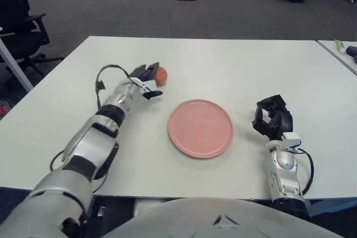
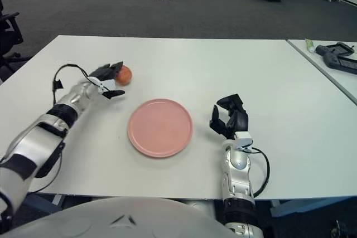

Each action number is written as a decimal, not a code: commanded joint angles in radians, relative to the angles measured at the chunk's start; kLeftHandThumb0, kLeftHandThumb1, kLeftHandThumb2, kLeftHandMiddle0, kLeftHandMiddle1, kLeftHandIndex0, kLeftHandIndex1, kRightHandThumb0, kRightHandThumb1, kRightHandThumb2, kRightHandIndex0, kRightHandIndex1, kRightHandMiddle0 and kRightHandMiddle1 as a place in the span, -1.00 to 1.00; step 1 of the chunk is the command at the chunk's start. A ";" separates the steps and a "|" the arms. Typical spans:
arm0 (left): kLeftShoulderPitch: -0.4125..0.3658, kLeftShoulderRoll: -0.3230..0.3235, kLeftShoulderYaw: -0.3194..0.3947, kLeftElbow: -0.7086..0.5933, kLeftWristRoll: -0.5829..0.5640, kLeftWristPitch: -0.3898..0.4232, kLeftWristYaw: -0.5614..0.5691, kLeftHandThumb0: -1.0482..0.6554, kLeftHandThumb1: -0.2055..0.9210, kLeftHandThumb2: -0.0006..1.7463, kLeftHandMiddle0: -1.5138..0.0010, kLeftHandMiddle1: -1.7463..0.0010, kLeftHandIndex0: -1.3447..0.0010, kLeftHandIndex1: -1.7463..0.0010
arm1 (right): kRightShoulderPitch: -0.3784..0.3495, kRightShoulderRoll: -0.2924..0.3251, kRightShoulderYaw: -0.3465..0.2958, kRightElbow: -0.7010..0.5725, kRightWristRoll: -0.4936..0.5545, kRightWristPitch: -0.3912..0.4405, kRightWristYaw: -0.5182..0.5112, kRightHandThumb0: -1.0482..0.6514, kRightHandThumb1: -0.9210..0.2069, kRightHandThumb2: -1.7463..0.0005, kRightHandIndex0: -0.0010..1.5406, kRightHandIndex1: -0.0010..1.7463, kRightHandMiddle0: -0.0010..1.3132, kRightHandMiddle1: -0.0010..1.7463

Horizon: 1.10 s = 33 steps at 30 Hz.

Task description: Put the apple into the plate.

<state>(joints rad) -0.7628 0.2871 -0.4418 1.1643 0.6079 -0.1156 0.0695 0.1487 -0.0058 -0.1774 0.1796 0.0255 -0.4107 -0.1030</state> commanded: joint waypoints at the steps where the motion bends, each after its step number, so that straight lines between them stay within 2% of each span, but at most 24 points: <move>1: -0.045 -0.007 -0.005 0.093 0.010 -0.003 0.033 -0.85 0.39 -0.13 1.00 1.00 1.00 1.00 | 0.006 -0.002 -0.006 -0.008 0.009 -0.020 0.005 -0.24 -0.37 -0.16 -0.17 0.55 -0.37 1.00; 10: -0.079 -0.032 -0.005 0.145 0.009 0.007 0.101 -0.82 0.45 -0.16 1.00 1.00 1.00 1.00 | 0.031 -0.002 -0.004 -0.033 -0.005 -0.005 -0.002 -0.24 -0.36 -0.17 -0.18 0.56 -0.36 1.00; 20: -0.139 -0.064 -0.022 0.156 0.033 0.013 0.178 -0.86 0.60 -0.29 1.00 1.00 1.00 1.00 | 0.041 -0.003 -0.006 -0.046 -0.004 0.002 -0.006 -0.25 -0.32 -0.20 -0.16 0.56 -0.33 1.00; 33: -0.200 -0.090 -0.044 0.172 0.054 0.008 0.183 -0.92 0.75 -0.40 1.00 1.00 1.00 1.00 | 0.065 -0.002 -0.003 -0.074 -0.020 0.026 -0.014 -0.24 -0.37 -0.16 -0.16 0.55 -0.36 1.00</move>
<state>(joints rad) -0.9369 0.1995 -0.4757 1.3271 0.6500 -0.1024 0.2482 0.2165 -0.0057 -0.1772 0.1278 0.0120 -0.4006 -0.1110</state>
